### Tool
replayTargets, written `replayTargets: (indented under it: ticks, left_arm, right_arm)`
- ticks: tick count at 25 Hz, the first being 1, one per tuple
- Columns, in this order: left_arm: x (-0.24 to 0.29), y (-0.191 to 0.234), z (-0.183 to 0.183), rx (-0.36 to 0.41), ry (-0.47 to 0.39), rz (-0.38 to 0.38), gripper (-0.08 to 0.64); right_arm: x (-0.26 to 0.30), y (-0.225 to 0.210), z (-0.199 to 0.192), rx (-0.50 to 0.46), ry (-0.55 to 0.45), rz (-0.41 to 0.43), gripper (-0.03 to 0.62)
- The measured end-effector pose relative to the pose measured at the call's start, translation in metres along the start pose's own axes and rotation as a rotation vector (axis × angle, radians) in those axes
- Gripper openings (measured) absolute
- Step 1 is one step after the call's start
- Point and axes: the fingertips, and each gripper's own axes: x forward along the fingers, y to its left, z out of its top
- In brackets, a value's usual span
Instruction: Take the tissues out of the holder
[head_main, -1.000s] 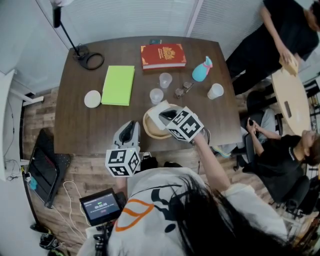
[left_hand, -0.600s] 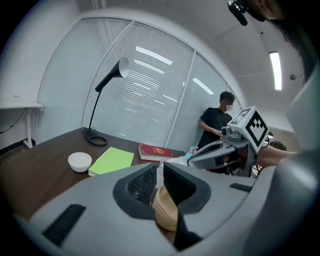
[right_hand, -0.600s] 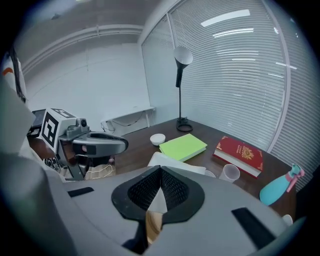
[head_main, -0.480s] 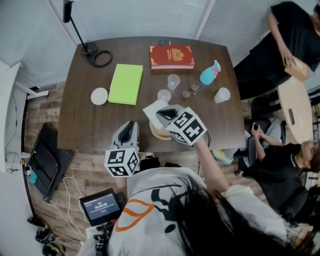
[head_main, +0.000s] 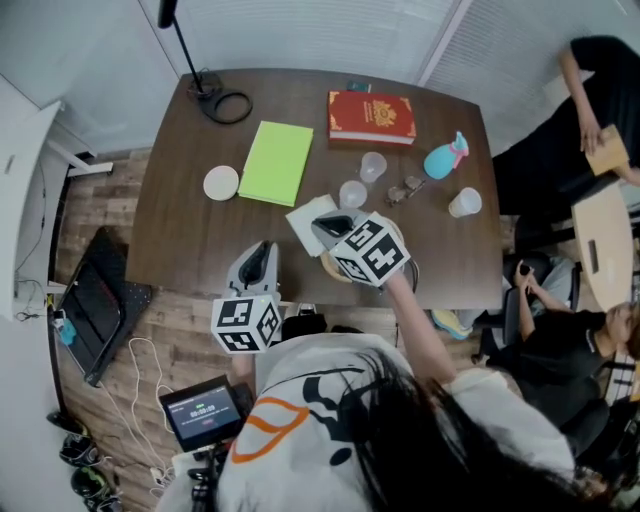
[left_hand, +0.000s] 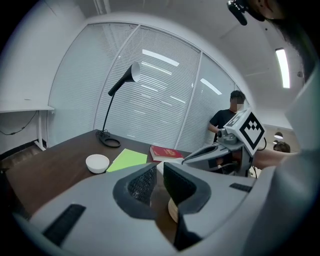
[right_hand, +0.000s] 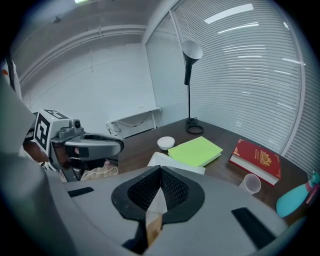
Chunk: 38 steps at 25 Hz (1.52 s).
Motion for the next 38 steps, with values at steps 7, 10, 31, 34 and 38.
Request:
replayTargets:
  ticks: [7, 10, 31, 34, 38]
  left_arm:
    - [-0.003, 0.017, 0.001, -0.007, -0.005, 0.037, 0.044]
    - [-0.004, 0.024, 0.0, -0.012, -0.006, 0.053, 0.044]
    - [-0.007, 0.032, 0.002, -0.015, -0.005, 0.037, 0.044]
    - [-0.006, 0.028, 0.002, -0.011, -0.006, 0.026, 0.044]
    - [-0.006, 0.023, 0.002, -0.006, -0.006, 0.012, 0.044]
  right_arm:
    - [0.036, 0.006, -0.006, -0.071, 0.052, 0.029, 0.012]
    - [0.049, 0.007, -0.007, -0.098, 0.059, 0.021, 0.012]
    - [0.063, 0.009, -0.006, -0.126, 0.067, -0.035, 0.015]
    - [0.058, 0.008, -0.005, -0.107, 0.048, -0.049, 0.015]
    - [0.048, 0.005, -0.002, -0.062, 0.004, -0.076, 0.015]
